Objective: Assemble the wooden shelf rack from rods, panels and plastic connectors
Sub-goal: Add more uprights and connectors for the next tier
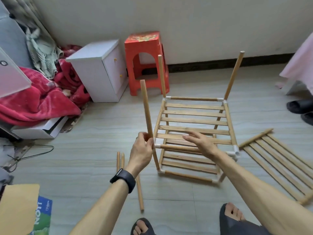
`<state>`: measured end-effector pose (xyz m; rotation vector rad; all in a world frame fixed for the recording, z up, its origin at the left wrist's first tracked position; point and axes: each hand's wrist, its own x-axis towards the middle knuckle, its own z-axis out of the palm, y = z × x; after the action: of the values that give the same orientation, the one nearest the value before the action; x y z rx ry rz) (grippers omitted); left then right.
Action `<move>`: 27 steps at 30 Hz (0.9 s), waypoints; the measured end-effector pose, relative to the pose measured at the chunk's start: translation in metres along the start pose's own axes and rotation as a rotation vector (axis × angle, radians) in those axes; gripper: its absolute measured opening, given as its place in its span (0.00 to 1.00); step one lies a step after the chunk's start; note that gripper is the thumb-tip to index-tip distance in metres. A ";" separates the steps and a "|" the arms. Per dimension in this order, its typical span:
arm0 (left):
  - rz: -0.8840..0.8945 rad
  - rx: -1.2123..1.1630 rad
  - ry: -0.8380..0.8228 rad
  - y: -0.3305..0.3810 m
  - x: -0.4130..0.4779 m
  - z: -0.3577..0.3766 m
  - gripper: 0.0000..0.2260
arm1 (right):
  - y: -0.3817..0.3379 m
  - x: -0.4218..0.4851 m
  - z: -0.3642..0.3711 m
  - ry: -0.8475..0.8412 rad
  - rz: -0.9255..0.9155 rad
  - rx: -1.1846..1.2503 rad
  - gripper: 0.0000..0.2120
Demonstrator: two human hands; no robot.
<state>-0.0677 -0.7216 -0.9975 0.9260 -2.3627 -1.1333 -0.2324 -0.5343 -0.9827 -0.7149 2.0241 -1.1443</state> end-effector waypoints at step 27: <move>0.131 0.731 -0.453 0.080 0.021 0.175 0.48 | 0.046 -0.042 -0.124 0.949 -0.206 1.051 0.24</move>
<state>-0.2137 -0.6020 -1.0411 0.7440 -3.2511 -0.4325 -0.3104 -0.4208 -0.9646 0.2420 1.5620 -2.6837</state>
